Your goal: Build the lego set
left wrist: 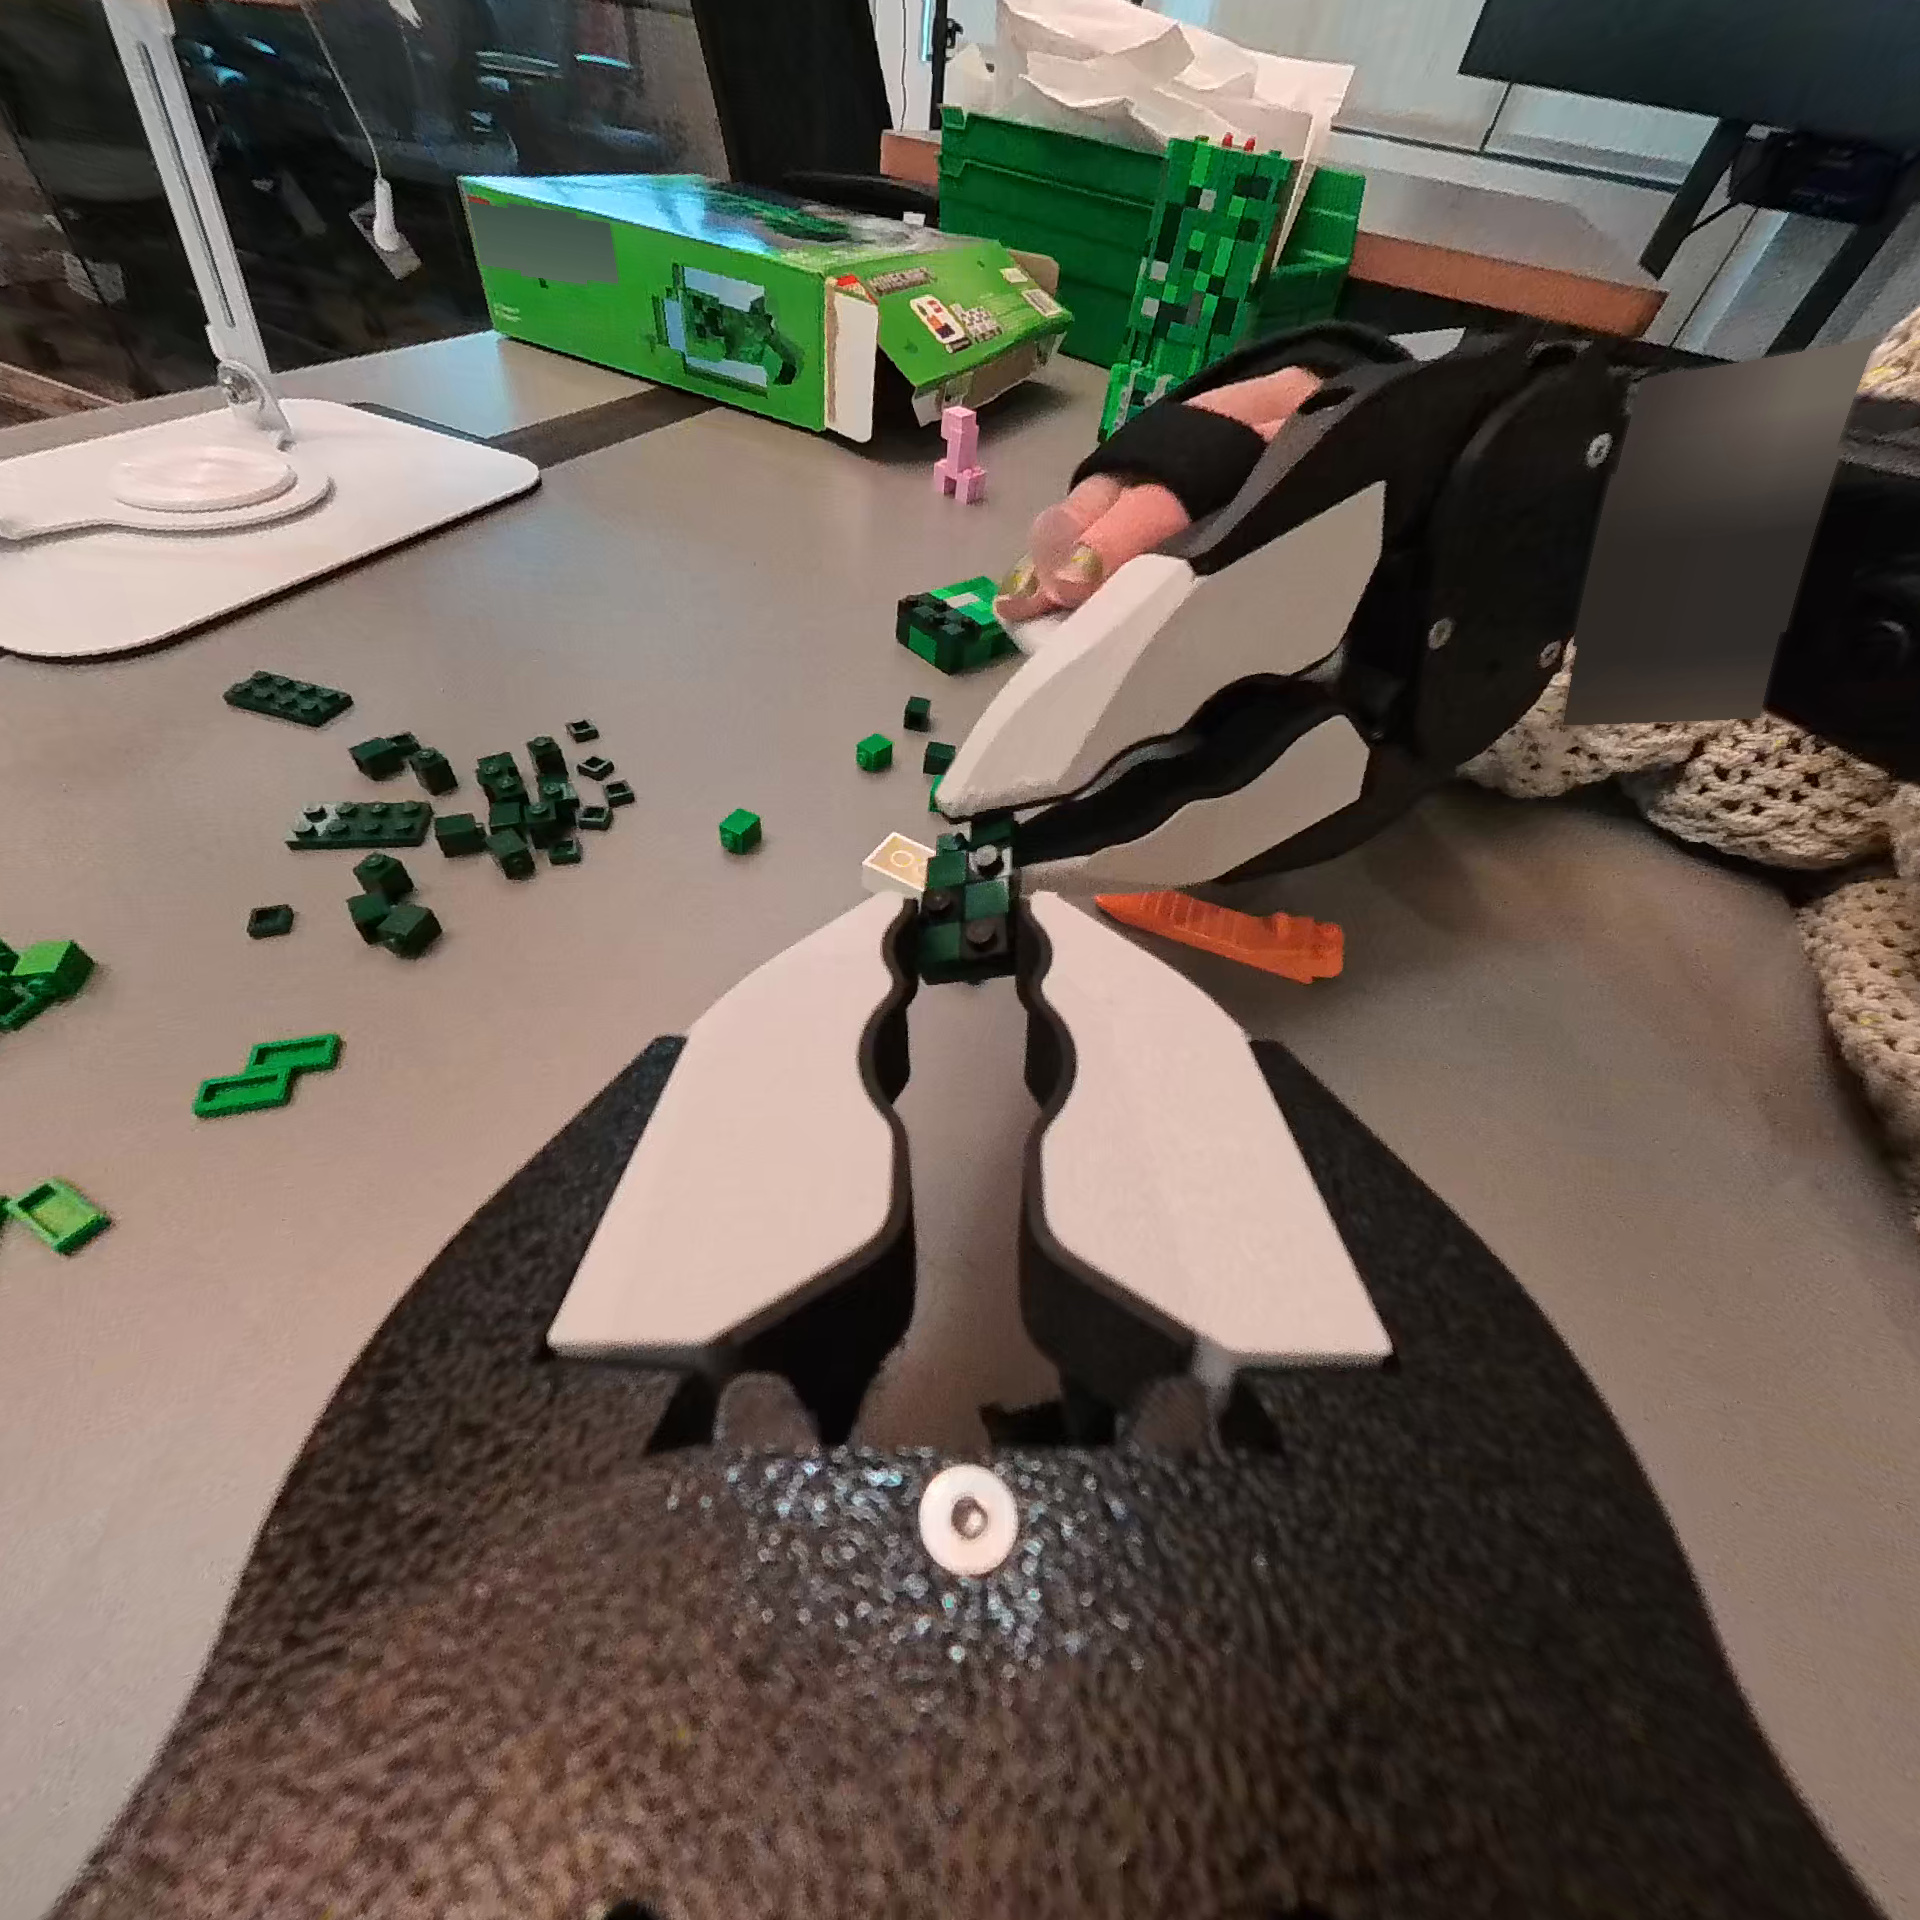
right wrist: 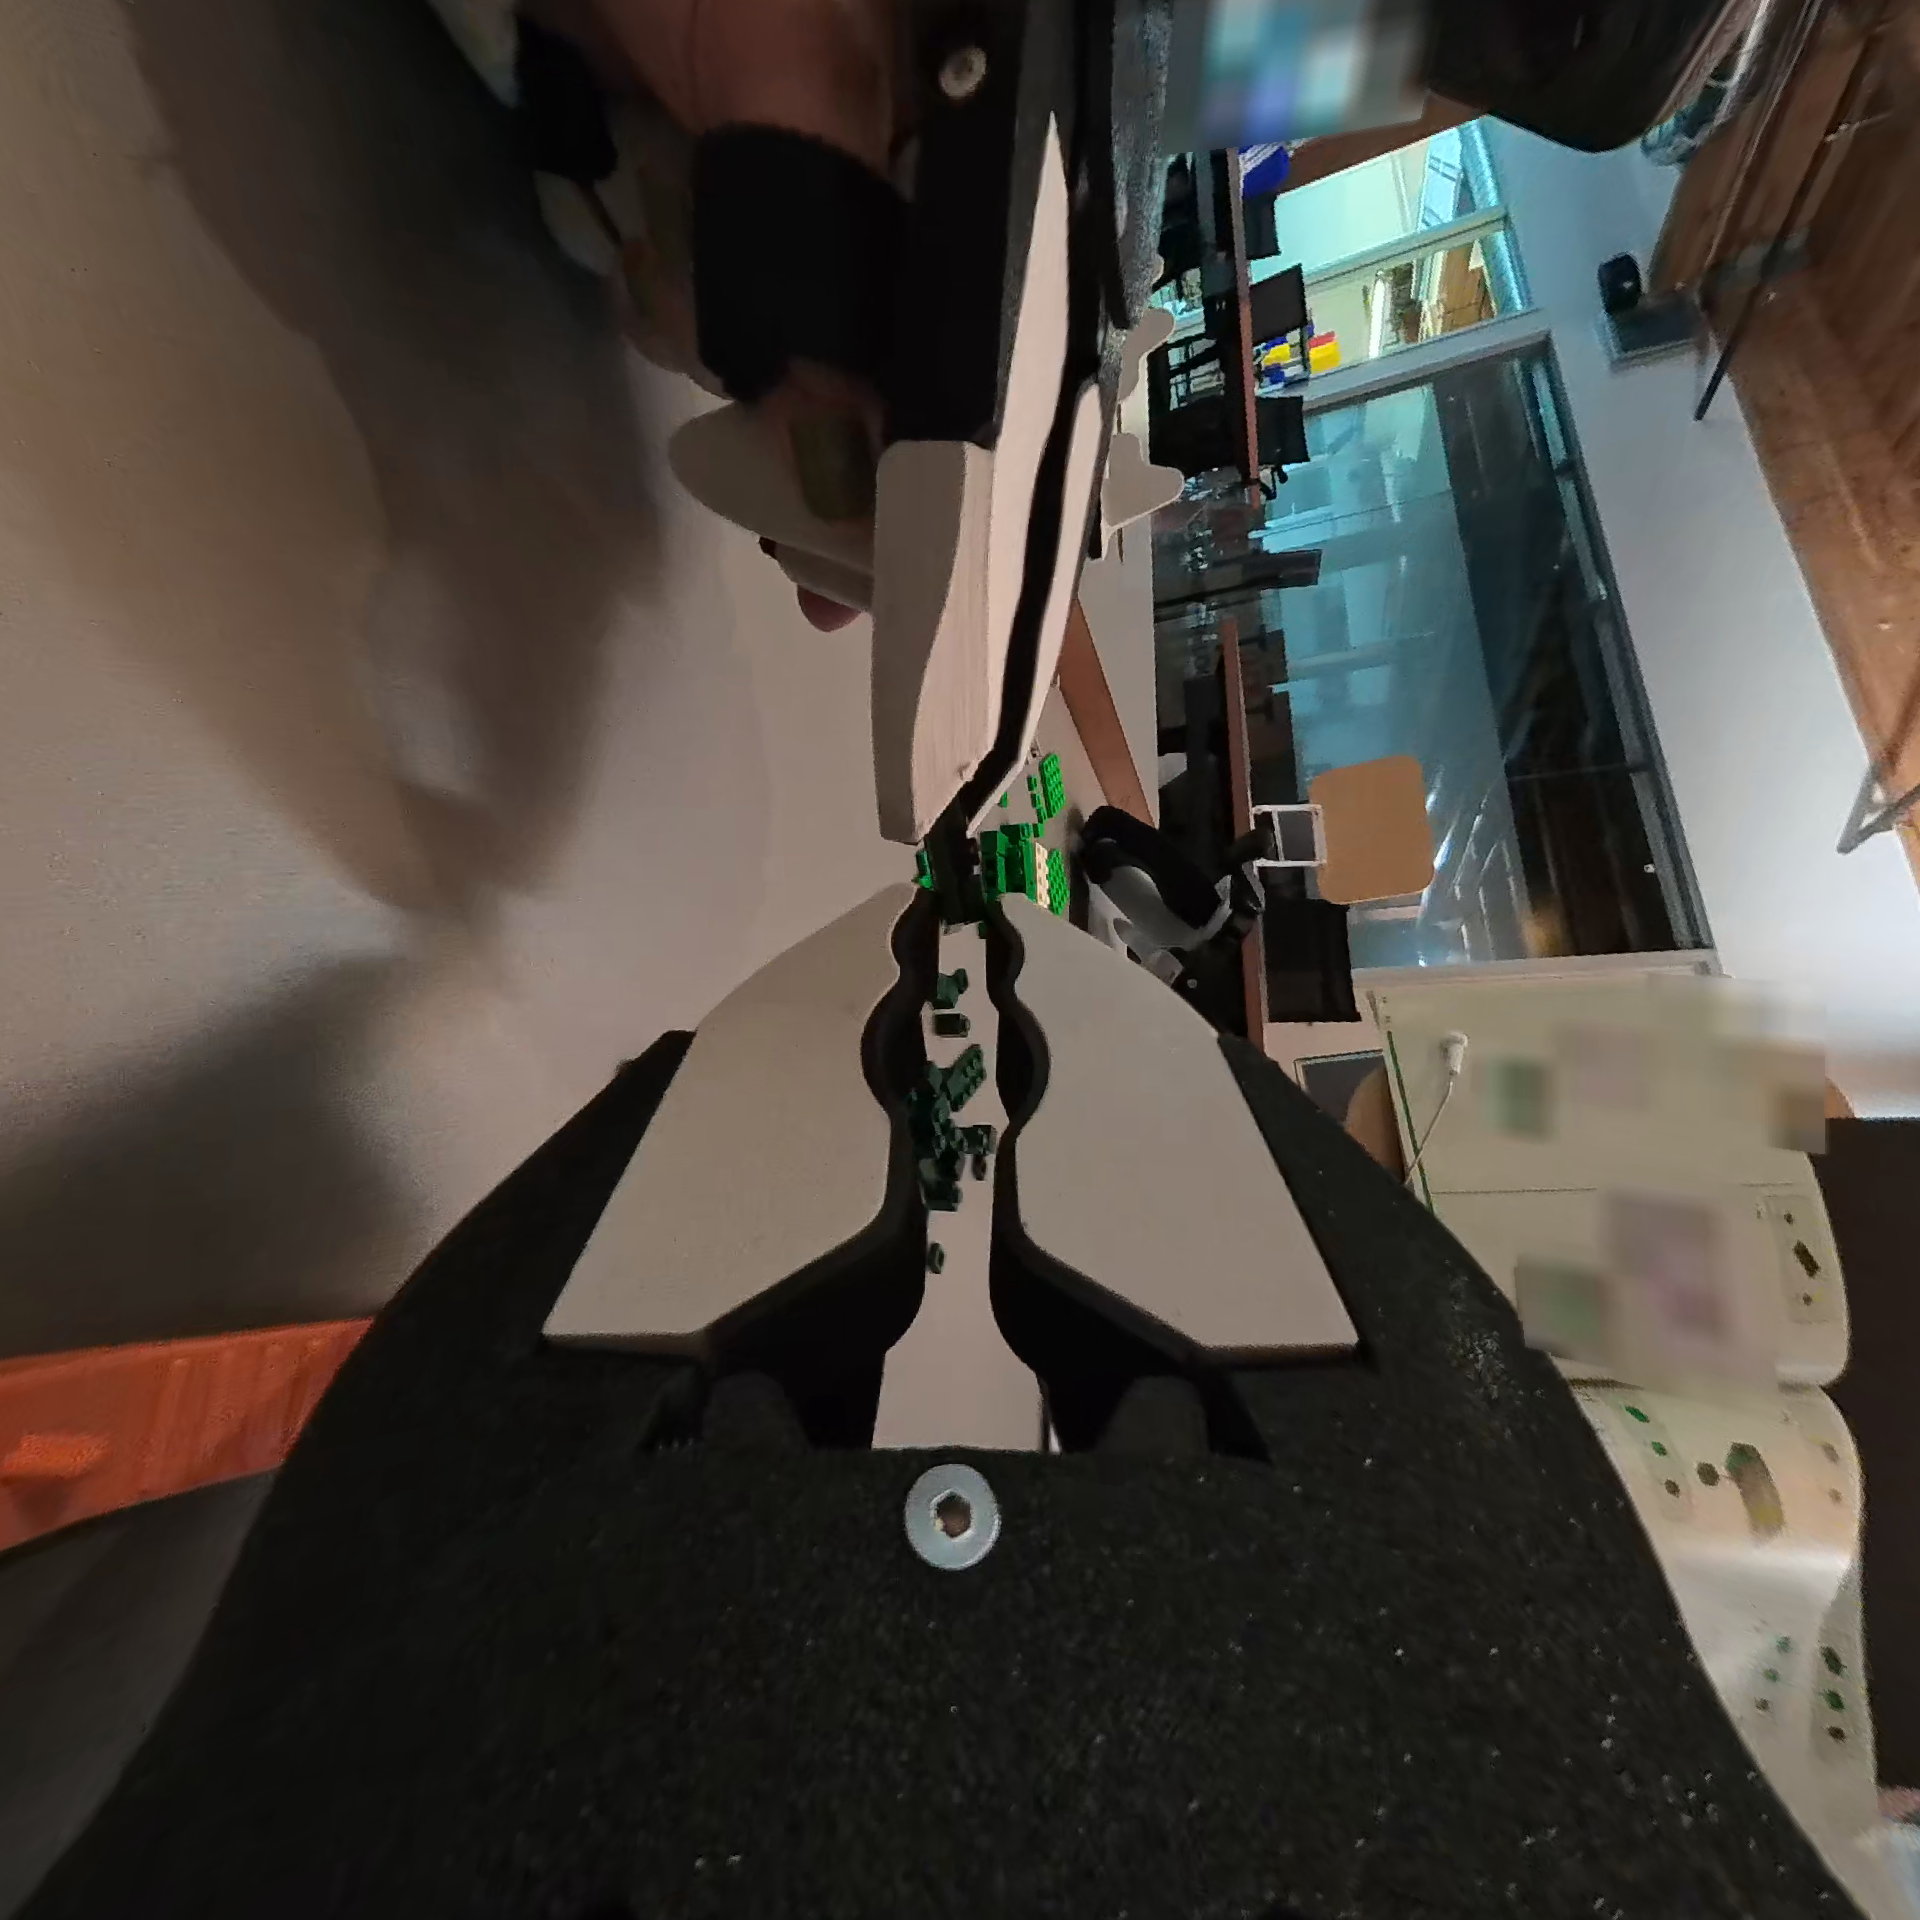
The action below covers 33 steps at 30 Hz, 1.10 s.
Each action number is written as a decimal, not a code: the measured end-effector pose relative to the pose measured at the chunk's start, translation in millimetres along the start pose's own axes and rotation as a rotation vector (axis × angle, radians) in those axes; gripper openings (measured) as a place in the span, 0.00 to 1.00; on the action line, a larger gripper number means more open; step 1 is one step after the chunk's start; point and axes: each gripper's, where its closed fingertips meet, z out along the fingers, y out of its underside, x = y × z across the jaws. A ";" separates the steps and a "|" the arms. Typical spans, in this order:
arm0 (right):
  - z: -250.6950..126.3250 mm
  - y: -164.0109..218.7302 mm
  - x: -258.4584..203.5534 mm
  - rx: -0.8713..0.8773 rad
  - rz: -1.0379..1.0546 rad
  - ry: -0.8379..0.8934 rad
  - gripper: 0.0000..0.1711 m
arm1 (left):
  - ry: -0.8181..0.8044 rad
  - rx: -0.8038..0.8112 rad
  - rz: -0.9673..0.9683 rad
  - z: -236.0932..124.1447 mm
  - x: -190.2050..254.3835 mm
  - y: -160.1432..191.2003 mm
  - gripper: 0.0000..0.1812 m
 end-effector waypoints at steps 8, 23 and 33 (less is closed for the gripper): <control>-0.2 0.4 -0.4 -0.029 -0.084 0.018 0.04 | 0.004 -0.006 -0.014 0.0 0.0 0.7 0.09; 1.4 0.4 -0.3 -0.061 -0.125 0.036 0.05 | 0.015 -0.031 -0.047 1.2 -0.6 3.7 0.09; 1.0 -2.4 -4.1 -0.048 -0.201 0.039 0.04 | 0.020 -0.046 -0.049 2.0 0.3 5.4 0.09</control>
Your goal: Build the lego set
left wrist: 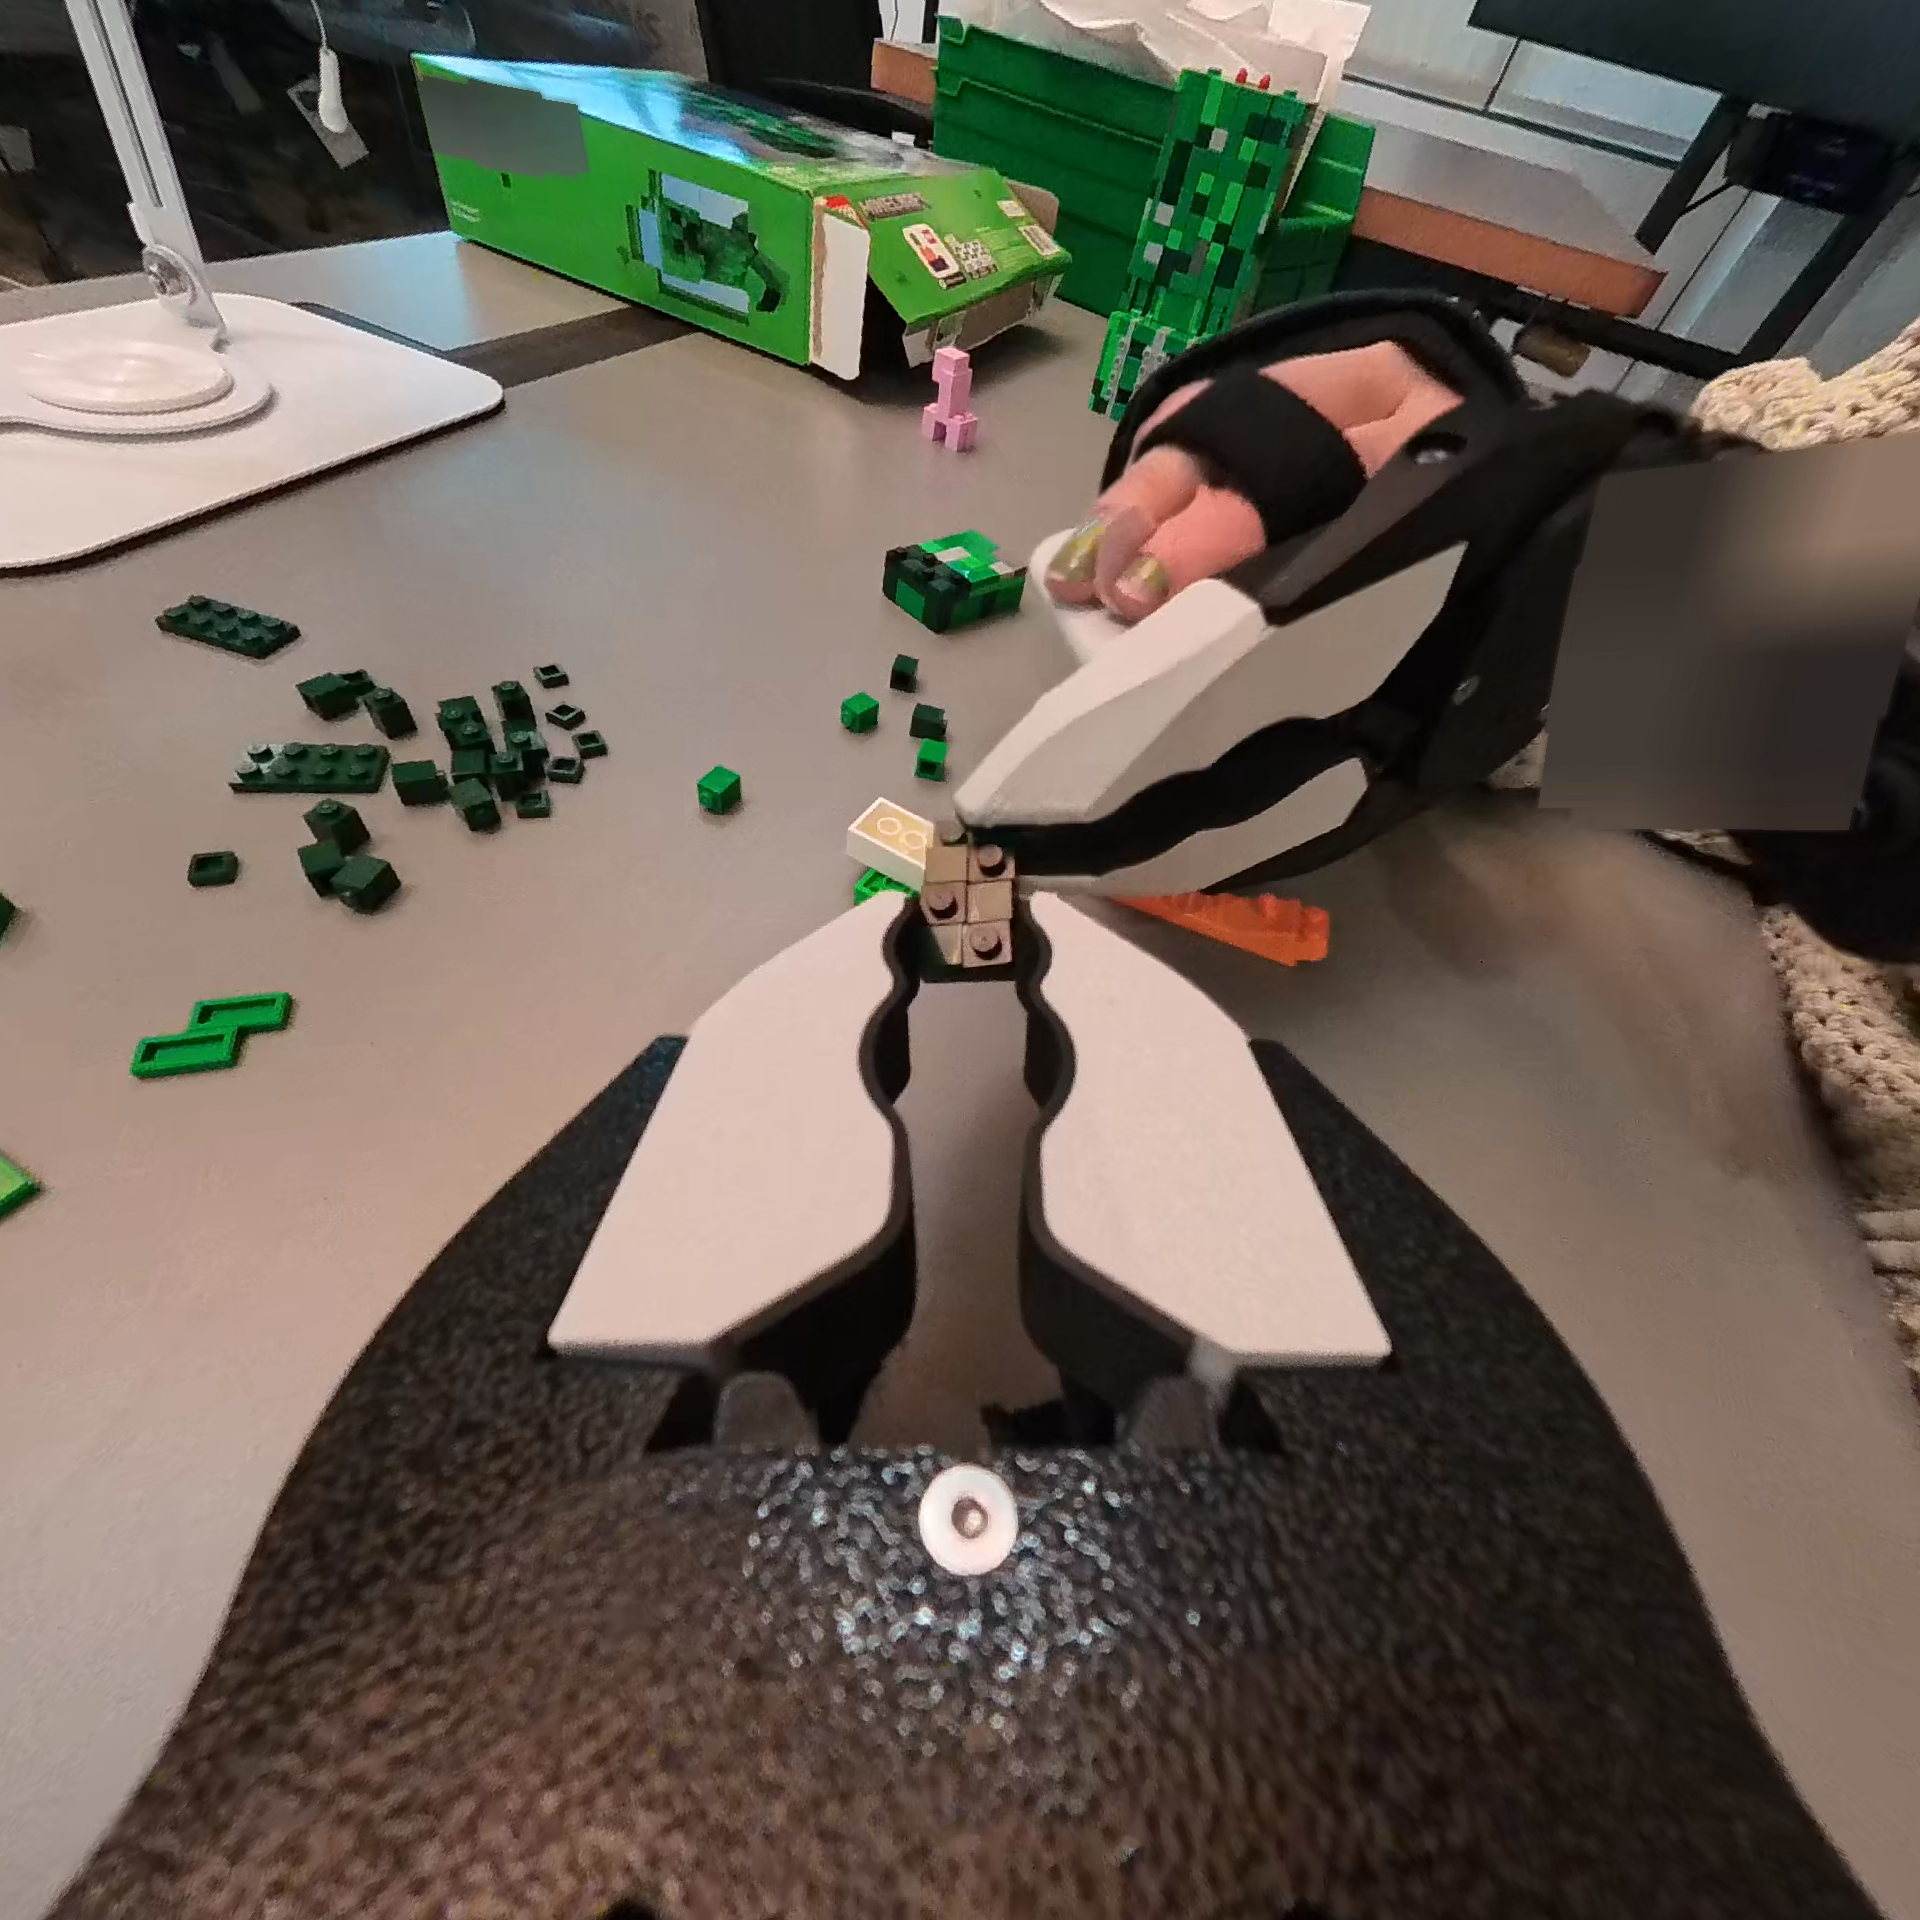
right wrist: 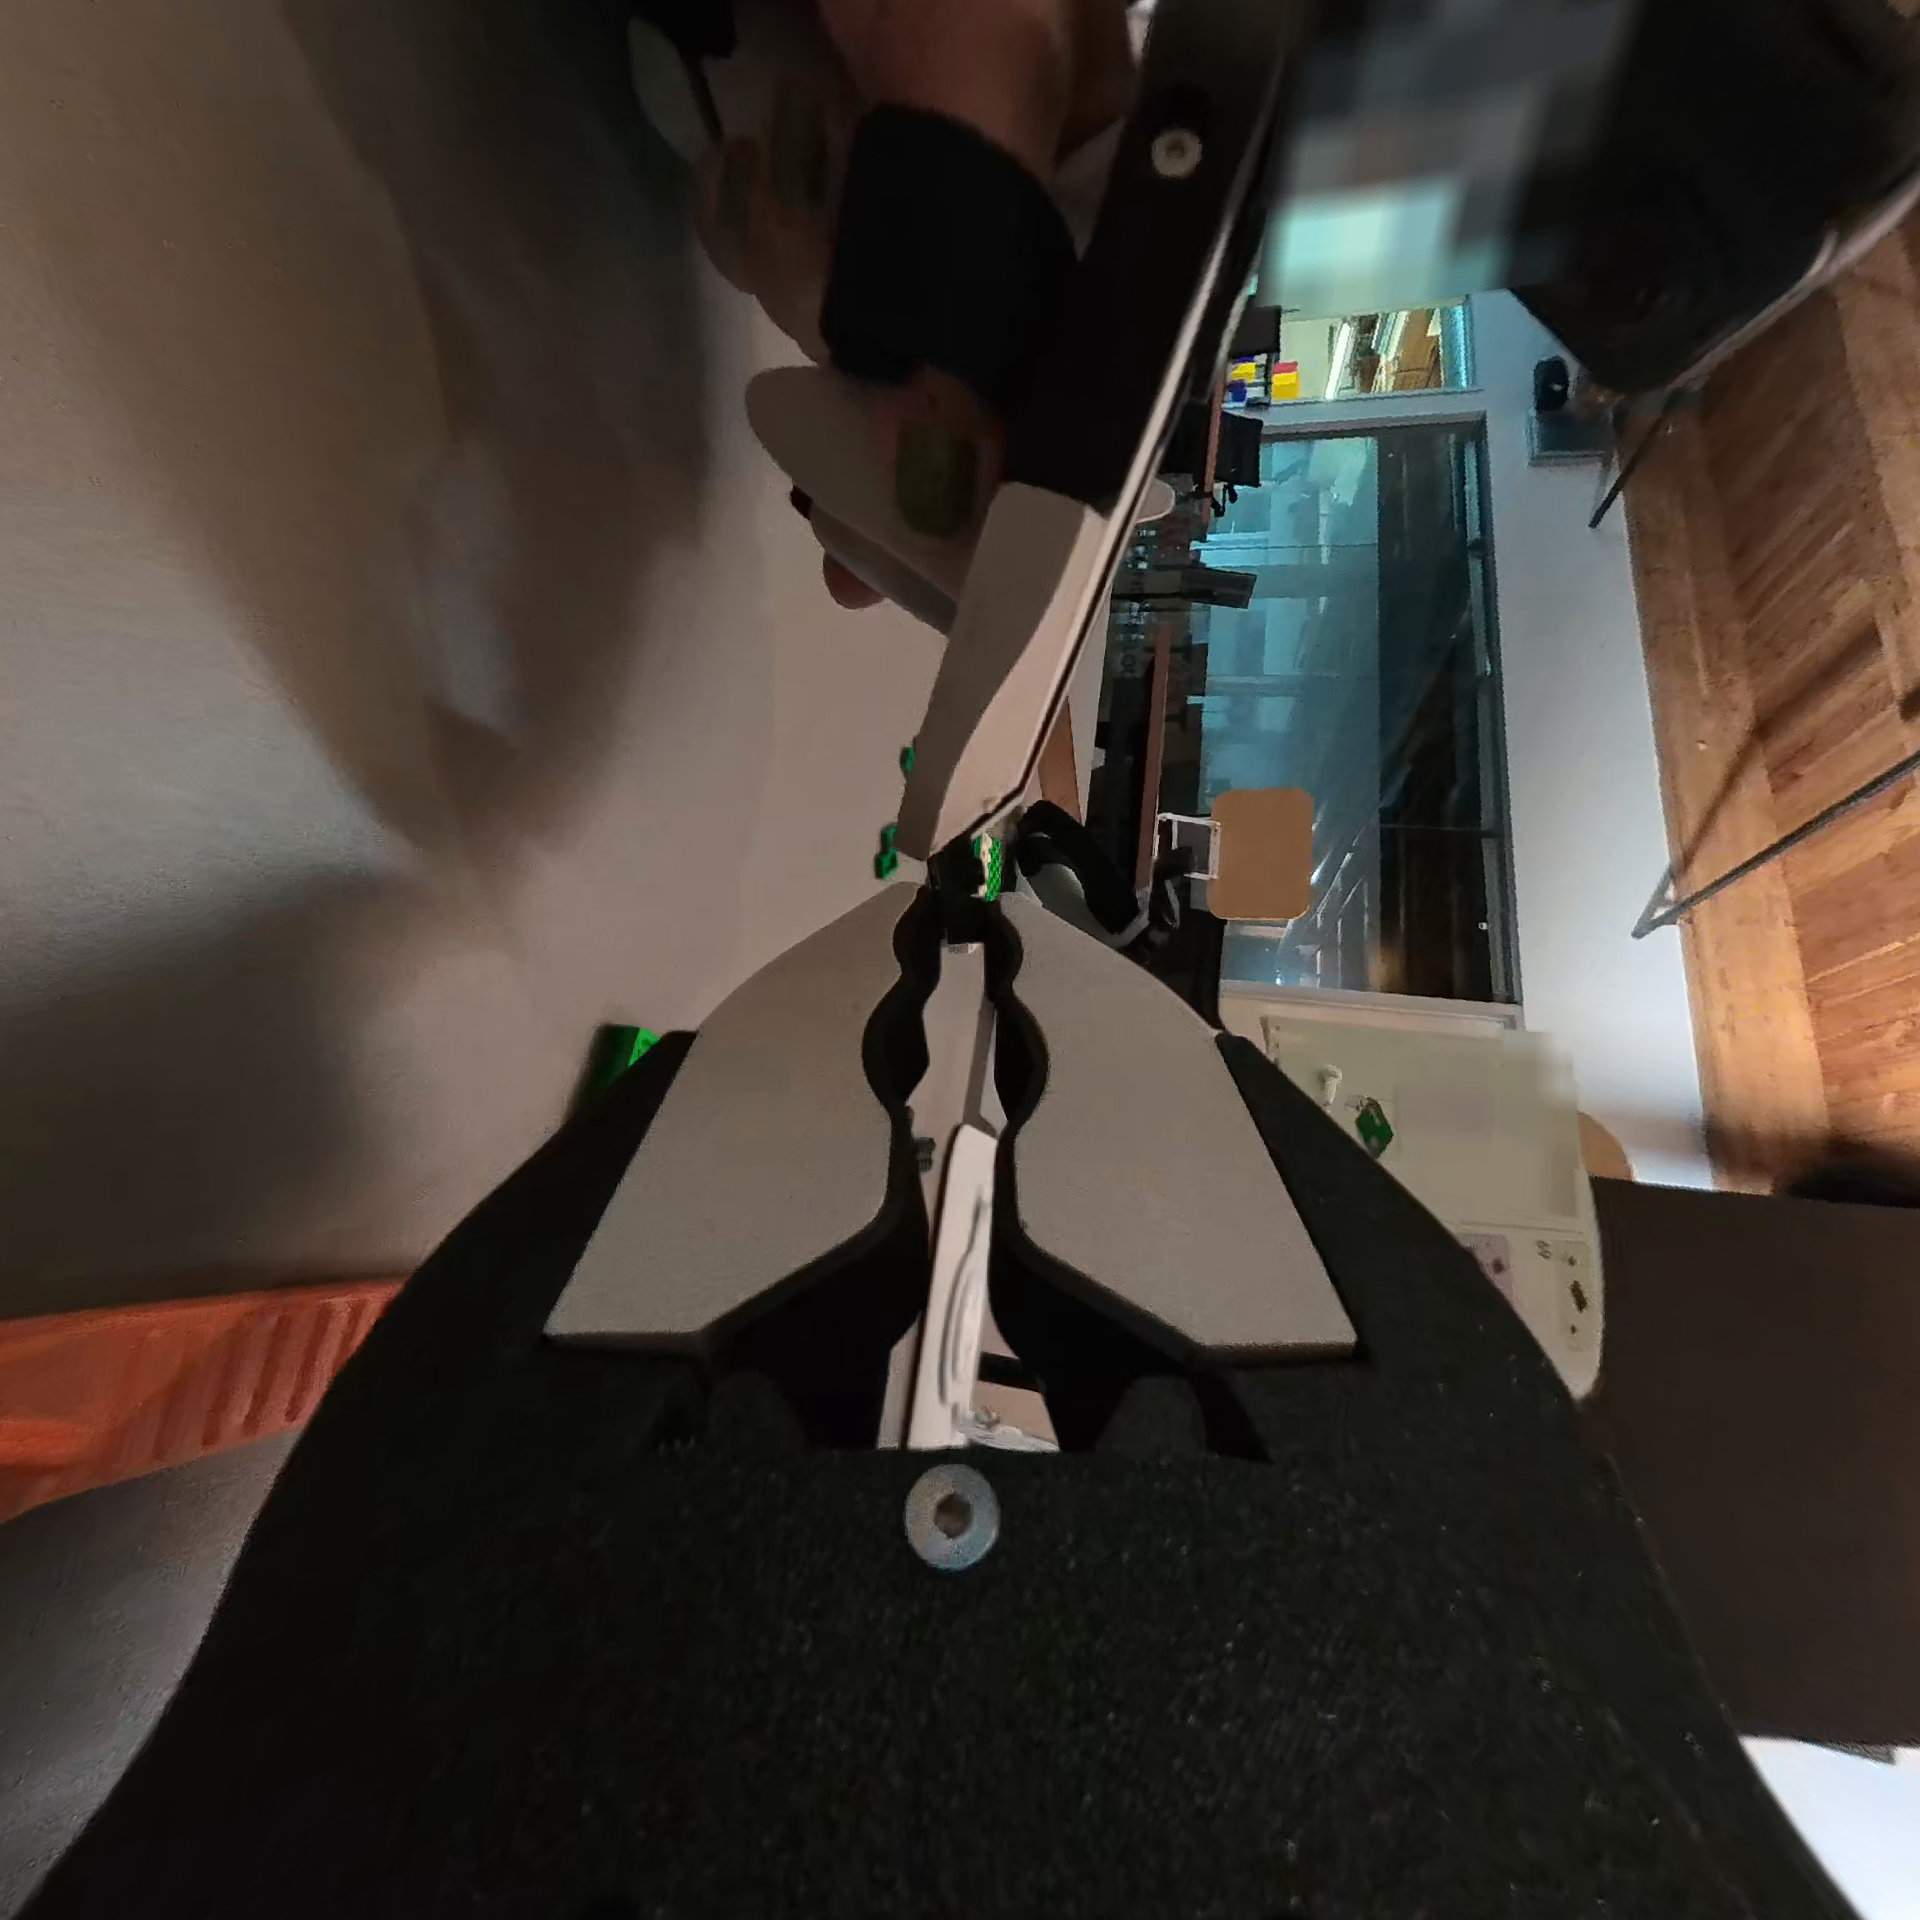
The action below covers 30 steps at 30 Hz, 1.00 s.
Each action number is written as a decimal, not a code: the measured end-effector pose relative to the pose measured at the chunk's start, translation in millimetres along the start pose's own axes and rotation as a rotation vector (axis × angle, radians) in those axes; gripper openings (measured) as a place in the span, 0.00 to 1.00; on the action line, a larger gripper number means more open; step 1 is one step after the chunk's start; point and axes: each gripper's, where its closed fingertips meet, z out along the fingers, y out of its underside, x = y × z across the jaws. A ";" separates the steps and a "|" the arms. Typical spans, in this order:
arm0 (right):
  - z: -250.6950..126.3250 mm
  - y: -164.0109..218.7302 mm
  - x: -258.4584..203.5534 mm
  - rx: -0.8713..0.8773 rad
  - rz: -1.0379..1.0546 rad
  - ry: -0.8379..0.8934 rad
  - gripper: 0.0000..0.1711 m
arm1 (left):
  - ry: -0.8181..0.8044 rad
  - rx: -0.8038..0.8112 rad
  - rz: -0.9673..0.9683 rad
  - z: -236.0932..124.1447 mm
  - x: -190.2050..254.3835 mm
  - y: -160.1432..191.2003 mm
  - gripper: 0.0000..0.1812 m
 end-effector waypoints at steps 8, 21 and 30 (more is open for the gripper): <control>0.2 2.4 -5.8 -0.014 -0.006 -0.046 0.04 | -0.008 -0.028 0.001 2.0 -0.9 3.4 0.09; -1.7 18.4 9.1 0.095 0.574 -0.096 0.17 | 0.048 0.146 -0.236 -15.1 -14.5 -12.7 0.09; -0.6 28.9 16.3 0.073 0.658 -0.087 0.10 | -0.159 0.165 0.149 -22.5 -19.1 -22.1 0.09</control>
